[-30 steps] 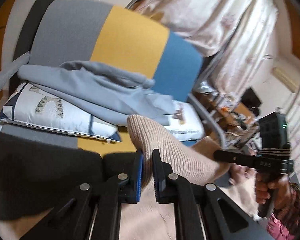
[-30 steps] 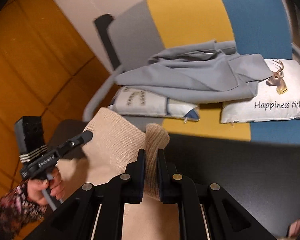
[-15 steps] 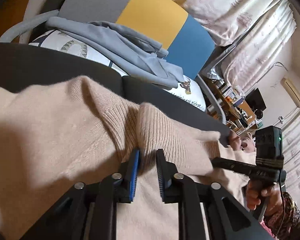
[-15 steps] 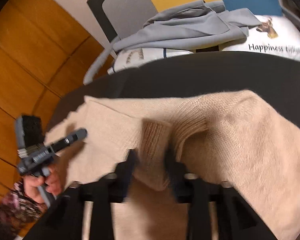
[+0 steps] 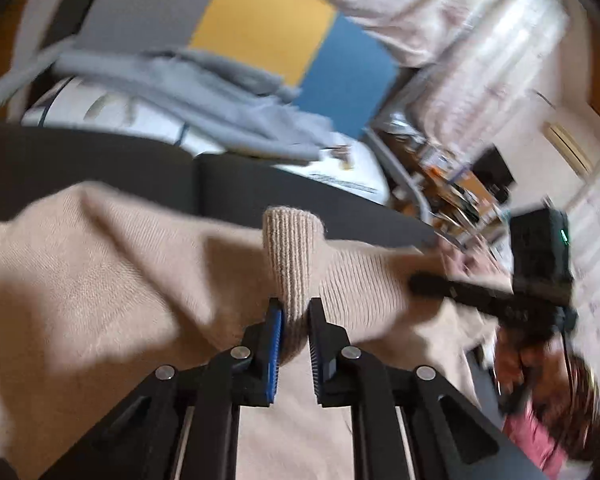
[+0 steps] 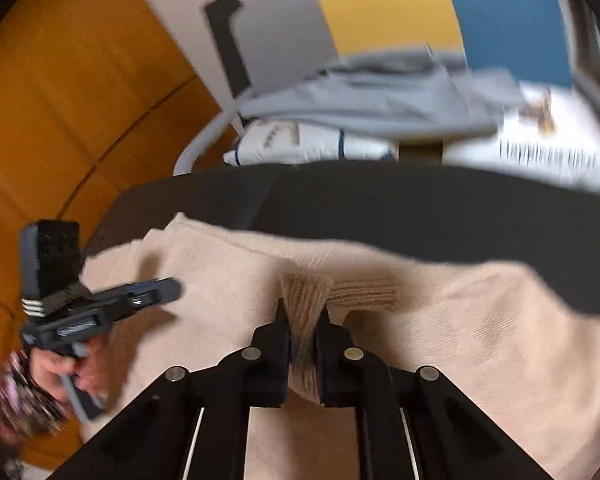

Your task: Fold clothes

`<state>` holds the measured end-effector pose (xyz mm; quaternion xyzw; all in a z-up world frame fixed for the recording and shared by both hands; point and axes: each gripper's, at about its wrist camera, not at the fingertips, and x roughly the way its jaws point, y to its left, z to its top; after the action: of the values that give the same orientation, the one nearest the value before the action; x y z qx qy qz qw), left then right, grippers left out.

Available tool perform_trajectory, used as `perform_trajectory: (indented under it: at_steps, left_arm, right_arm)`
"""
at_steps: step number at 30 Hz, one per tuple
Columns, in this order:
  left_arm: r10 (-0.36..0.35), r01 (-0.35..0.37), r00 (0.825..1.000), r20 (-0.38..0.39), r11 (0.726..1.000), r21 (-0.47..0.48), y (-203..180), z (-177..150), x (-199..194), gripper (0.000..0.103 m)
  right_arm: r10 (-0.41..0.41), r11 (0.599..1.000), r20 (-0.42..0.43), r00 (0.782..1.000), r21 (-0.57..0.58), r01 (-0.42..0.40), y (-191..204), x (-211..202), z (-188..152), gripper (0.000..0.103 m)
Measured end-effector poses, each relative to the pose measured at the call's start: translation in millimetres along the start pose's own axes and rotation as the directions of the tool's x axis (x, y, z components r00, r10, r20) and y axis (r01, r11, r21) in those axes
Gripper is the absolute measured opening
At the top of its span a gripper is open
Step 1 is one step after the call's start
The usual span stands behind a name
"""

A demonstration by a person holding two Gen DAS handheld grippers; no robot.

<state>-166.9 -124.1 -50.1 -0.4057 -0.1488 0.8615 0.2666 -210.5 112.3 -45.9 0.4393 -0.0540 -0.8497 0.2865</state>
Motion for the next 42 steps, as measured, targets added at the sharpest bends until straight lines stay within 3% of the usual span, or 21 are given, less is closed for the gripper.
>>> perform_trajectory:
  at_steps: [4,6,7,12,16,20,21,23,26,29,31,34,36,39,40,42]
  left_arm:
    - [0.050,-0.046,0.997,-0.057,0.997,0.064,-10,-33,-2,0.014]
    - [0.076,-0.072,0.994,-0.083,0.996,0.051,-8,-44,4,0.016]
    - [0.087,-0.084,0.992,-0.095,0.996,0.042,-7,-49,6,0.016]
    - [0.062,-0.063,0.998,-0.014,0.997,-0.051,5,-51,-30,0.018]
    - [0.097,-0.088,0.994,0.042,0.981,-0.173,31,-51,-50,0.019]
    - [0.092,-0.083,0.996,0.019,0.955,-0.283,49,-34,-31,0.023]
    - [0.121,-0.115,0.993,0.000,0.946,-0.303,54,-27,-22,0.024]
    - [0.180,-0.183,0.983,-0.039,0.926,-0.329,65,-15,-3,0.024]
    - [0.178,-0.182,0.983,-0.043,0.911,-0.369,76,2,12,0.025]
    - [0.179,-0.201,0.979,-0.095,0.915,-0.350,77,17,24,0.022]
    - [0.181,-0.197,0.980,-0.081,0.937,-0.290,70,30,24,0.014]
    - [0.241,-0.245,0.969,-0.044,0.957,-0.153,56,52,20,0.011]
    - [0.257,-0.263,0.964,-0.060,0.955,-0.137,61,61,28,0.011]
    - [0.318,-0.330,0.941,-0.117,0.937,-0.111,72,59,50,0.011]
    - [0.301,-0.315,0.947,-0.111,0.940,-0.132,76,56,49,0.011]
    - [0.247,-0.257,0.966,-0.075,0.947,-0.194,83,49,41,0.018]
  right_arm:
    - [-0.034,0.998,-0.057,0.998,-0.054,0.030,-3,6,-23,0.018]
    - [-0.059,0.998,-0.120,0.991,-0.038,0.055,-6,14,-39,0.037]
    - [-0.063,0.998,-0.138,0.989,-0.031,0.059,-7,14,-49,0.037]
    - [0.068,0.991,-0.005,0.998,0.113,-0.067,-20,-34,-61,0.069]
    - [0.106,0.953,0.067,0.992,0.277,-0.121,-49,-49,-57,0.069]
    - [0.117,0.928,0.053,0.992,0.350,-0.128,-65,-22,-34,0.059]
    - [0.132,0.921,0.030,0.991,0.366,-0.134,-67,-7,-26,0.053]
    - [0.131,0.911,-0.005,0.991,0.395,-0.118,-68,10,-19,0.051]
    - [0.146,0.901,-0.025,0.989,0.416,-0.122,-70,35,-6,0.047]
    - [0.134,0.915,-0.041,0.990,0.389,-0.108,-67,45,5,0.006]
    - [0.102,0.935,-0.025,0.994,0.345,-0.087,-64,44,16,0.006]
    - [0.038,0.961,0.069,0.997,0.272,-0.056,-57,29,32,0.006]
    - [0.003,0.966,0.081,0.997,0.258,-0.024,-57,31,35,0.006]
    - [-0.037,0.961,0.040,0.999,0.277,0.025,-64,51,34,0.006]
    - [-0.053,0.956,0.020,0.998,0.289,0.045,-68,58,31,0.006]
    - [-0.013,0.940,0.047,0.999,0.340,-0.004,-76,52,24,0.008]
